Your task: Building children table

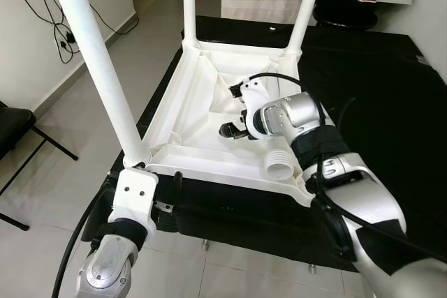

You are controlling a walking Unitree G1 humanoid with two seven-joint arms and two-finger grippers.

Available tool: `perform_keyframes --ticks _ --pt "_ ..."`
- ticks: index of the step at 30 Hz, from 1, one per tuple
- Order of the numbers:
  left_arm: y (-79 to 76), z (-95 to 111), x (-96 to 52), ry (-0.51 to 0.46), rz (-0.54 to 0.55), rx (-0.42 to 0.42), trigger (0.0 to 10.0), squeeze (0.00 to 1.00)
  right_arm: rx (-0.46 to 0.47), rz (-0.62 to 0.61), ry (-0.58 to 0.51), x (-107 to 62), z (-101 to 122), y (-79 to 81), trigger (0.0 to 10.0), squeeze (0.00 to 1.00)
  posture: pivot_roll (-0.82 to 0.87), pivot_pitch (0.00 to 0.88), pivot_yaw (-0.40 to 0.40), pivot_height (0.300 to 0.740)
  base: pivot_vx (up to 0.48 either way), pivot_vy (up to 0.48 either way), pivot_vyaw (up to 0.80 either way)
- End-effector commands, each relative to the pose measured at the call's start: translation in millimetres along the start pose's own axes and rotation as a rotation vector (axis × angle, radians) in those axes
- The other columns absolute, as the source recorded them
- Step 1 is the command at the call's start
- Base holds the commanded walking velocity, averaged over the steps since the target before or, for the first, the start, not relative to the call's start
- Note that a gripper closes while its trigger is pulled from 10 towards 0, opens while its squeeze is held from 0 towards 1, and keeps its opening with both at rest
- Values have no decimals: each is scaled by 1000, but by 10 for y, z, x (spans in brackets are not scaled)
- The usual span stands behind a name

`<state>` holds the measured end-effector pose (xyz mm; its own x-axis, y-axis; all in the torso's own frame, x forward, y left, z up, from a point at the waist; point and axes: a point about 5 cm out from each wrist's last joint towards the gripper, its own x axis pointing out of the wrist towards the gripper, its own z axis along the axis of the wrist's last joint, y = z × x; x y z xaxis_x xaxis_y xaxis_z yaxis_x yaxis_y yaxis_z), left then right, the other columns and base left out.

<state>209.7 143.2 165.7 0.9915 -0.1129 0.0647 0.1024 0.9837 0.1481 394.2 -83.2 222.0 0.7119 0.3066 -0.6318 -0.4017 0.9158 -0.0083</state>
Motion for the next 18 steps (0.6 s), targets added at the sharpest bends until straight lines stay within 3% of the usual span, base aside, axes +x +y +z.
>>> perform_keyframes --ticks 1,10,12,14,18 --pt "-10 -2 -28 6 3 -3 10000 0 2 -10 -2 5 7 -16 10000 0 19 135 -97 740 0 0 0" --pt "-34 0 -36 7 1 -9 10000 0 74 -50 -99 -19 132 -130 10000 0 26 144 -106 740 0 0 0" --pt "-31 1 -41 9 4 -9 10000 0 109 -16 -235 -148 377 -162 10000 0 24 146 -105 740 0 0 0" --pt "-28 -2 -44 10 6 -11 10000 0 112 -35 -287 -228 487 -221 10000 0 20 145 -104 740 0 0 0" --pt "-30 -3 -39 10 4 -11 10000 0 89 -125 -223 -195 382 -341 10000 0 20 144 -106 740 0 0 0"
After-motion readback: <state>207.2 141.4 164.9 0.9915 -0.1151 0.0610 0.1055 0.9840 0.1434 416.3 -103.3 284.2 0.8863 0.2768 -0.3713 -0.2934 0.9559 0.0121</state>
